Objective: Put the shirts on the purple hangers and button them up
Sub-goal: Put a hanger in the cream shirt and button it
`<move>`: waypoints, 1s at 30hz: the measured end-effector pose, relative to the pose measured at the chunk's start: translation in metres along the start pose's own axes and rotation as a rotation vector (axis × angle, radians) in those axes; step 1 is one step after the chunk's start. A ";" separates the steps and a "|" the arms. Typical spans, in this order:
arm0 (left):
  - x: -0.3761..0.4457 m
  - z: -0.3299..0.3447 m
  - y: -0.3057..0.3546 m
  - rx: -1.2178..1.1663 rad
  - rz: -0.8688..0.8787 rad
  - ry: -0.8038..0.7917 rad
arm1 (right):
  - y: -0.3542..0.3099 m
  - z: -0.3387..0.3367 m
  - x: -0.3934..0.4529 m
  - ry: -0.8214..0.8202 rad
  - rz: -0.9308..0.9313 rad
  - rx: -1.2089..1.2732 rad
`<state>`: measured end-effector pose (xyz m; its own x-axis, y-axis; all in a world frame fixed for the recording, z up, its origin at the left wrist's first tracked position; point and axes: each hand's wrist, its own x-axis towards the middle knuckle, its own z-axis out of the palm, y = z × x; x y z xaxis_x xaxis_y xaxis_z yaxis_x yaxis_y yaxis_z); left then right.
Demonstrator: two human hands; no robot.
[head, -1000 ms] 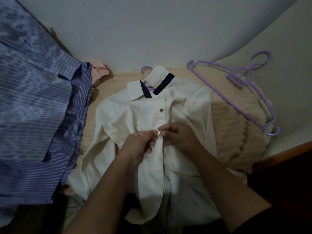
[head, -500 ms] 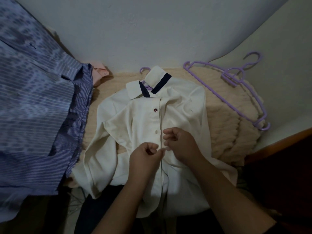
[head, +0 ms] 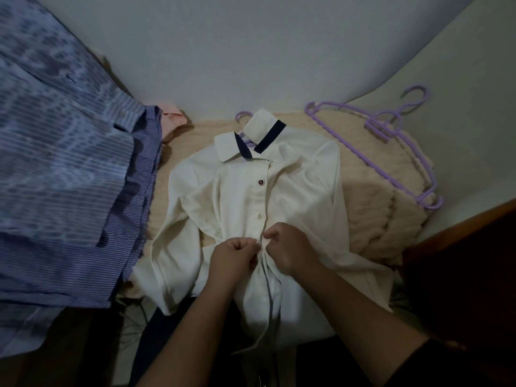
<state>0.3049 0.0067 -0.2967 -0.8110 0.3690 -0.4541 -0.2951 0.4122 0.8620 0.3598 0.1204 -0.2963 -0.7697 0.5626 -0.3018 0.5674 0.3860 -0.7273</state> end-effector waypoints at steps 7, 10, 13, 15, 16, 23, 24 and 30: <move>0.014 0.000 0.017 -0.239 -0.013 0.012 | -0.008 -0.011 0.024 0.212 0.066 0.273; 0.023 0.003 0.027 -0.217 0.022 0.026 | -0.012 -0.016 0.033 0.220 0.041 0.313; 0.030 0.007 0.027 -0.214 0.012 -0.005 | -0.011 -0.015 0.036 0.155 0.089 0.348; 0.033 0.009 0.025 -0.221 -0.001 -0.008 | -0.010 -0.016 0.038 0.129 0.121 0.385; 0.034 0.010 0.023 -0.222 -0.004 -0.009 | -0.009 -0.017 0.038 0.116 0.133 0.414; 0.041 0.007 0.015 -0.250 -0.017 -0.072 | -0.010 -0.021 0.035 0.073 0.131 0.501; 0.042 0.007 0.014 -0.264 -0.013 -0.075 | -0.010 -0.021 0.035 0.077 0.126 0.511; 0.044 0.007 0.011 -0.296 0.004 -0.105 | -0.005 -0.013 0.031 0.170 0.051 0.477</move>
<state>0.2696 0.0327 -0.3087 -0.7603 0.4607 -0.4580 -0.4385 0.1562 0.8851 0.3371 0.1452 -0.2944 -0.6632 0.6985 -0.2687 0.3758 0.0004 -0.9267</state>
